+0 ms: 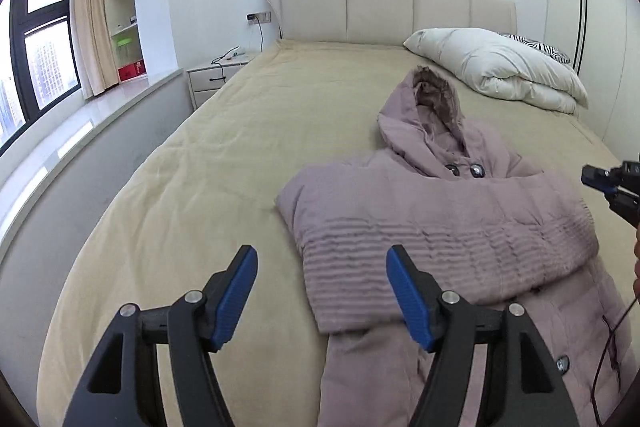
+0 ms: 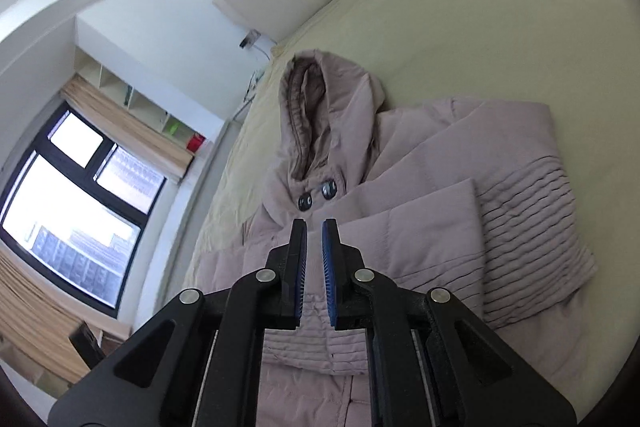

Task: Fold large clothes

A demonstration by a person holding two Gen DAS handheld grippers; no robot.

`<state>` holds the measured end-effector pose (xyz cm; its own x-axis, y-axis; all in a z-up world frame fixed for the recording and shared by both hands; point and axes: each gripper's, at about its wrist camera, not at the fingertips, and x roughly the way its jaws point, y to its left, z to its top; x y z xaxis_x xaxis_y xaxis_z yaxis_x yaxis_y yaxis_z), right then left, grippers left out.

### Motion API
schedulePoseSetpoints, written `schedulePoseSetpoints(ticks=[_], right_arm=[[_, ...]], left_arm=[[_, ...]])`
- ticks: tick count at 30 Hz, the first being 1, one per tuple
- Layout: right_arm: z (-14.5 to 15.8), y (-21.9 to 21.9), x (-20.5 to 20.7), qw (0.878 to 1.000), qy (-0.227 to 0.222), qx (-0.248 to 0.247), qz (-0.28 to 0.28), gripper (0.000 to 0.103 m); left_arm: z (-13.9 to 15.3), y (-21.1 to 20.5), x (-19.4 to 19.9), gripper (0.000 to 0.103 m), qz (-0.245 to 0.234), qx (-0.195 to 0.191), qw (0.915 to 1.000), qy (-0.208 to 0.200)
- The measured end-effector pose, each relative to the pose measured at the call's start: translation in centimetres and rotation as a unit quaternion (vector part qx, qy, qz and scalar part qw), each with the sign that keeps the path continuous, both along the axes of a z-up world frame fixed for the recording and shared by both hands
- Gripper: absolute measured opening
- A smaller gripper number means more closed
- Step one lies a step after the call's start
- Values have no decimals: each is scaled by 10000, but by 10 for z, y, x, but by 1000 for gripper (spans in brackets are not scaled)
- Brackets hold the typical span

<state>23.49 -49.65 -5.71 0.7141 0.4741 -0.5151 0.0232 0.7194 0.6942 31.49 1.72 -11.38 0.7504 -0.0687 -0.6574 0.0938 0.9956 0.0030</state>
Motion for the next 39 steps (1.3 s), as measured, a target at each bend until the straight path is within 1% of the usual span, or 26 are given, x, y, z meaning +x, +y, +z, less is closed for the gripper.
schedulePoseSetpoints(ticks=[2, 4, 5, 6, 8, 9, 12, 13, 15, 16, 17, 18, 19, 20, 22, 24, 25, 27, 28, 30, 33, 34, 35, 36, 37, 39], right_arm=[[-9, 22, 11, 9988, 216, -401, 183, 8], [-28, 34, 18, 9942, 649, -848, 153, 8], [-37, 34, 19, 9914, 818, -1019, 60, 8], [-45, 29, 16, 9923, 801, -946, 29, 8], [-57, 12, 6, 9958, 715, -566, -38, 5], [-61, 7, 3, 9968, 671, -442, -36, 4], [-67, 6, 2, 9972, 488, -562, 119, 3], [-67, 7, 0, 9969, 439, -640, 161, 3], [-66, 5, -3, 9968, 464, -637, 155, 3], [-62, 6, -6, 9965, 526, -644, 103, 5], [-56, 6, -12, 9963, 556, -660, 47, 6], [-53, 4, -5, 9963, 511, -692, 24, 7], [-45, 7, -6, 9967, 353, -722, 59, 7], [-38, 10, -5, 9967, 229, -765, 111, 7], [-31, 17, -2, 9941, 274, -1042, 150, 7], [-40, 16, 5, 9887, 572, -1387, 57, 7], [-48, 14, 9, 9884, 625, -1382, 121, 7], [-62, 8, 6, 9919, 497, -1158, 166, 5], [-65, 6, 3, 9929, 457, -1093, 148, 5], [-64, 7, 2, 9921, 451, -1161, 133, 5], [-64, 9, 8, 9896, 569, -1314, 165, 5], [-63, 8, 8, 9897, 615, -1279, 170, 6], [-62, 6, 9, 9903, 662, -1215, 150, 6], [-57, 4, 8, 9911, 686, -1135, 101, 6], [-52, 2, 6, 9920, 666, -1069, 36, 6], [-44, 3, 1, 9924, 536, -1108, -33, 6]], left_arm=[[-16, 0, 31, 57, 10, -113, 9996, 243], [-37, -9, 51, 51, -51, -19, 9982, 595], [-48, -15, 55, 51, -141, 43, 9973, 724], [-55, -22, 56, 51, -186, 165, 9968, 765], [-69, -33, 56, 51, -231, 435, 9957, 786], [-74, -35, 57, 51, -232, 435, 9954, 817], [-85, -42, 60, 51, -261, 599, 9939, 885], [-86, -45, 61, 51, -319, 720, 9926, 925], [-80, -44, 64, 51, -436, 772, 9908, 1020], [-70, -40, 64, 50, -422, 723, 9908, 1062], [-58, -35, 62, 49, -337, 601, 9931, 954], [-49, -31, 58, 49, -239, 477, 9958, 743], [-39, -27, 57, 49, -142, 389, 9977, 536], [-37, -25, 61, 50, -102, 370, 9980, 505], [-51, -22, 77, 50, -92, 368, 9961, 803], [-70, -21, 86, 51, -138, 292, 9939, 1053], [-78, -24, 87, 51, -196, 311, 9928, 1136], [-87, -32, 85, 51, -209, 441, 9931, 1066], [-91, -34, 86, 51, -218, 425, 9931, 1074], [-99, -33, 95, 51, -254, 274, 9923, 1181], [-94, -32, 101, 51, -403, 280, 9900, 1320], [-87, -24, 103, 50, -403, 64, 9888, 1435], [-76, -12, 101, 49, -314, -273, 9883, 1470], [-65, 2, 98, 49, -191, -590, 9890, 1345], [-55, 12, 93, 49, -93, -723, 9903, 1186], [-46, 16, 93, 49, -68, -696, 9918, 1073]])
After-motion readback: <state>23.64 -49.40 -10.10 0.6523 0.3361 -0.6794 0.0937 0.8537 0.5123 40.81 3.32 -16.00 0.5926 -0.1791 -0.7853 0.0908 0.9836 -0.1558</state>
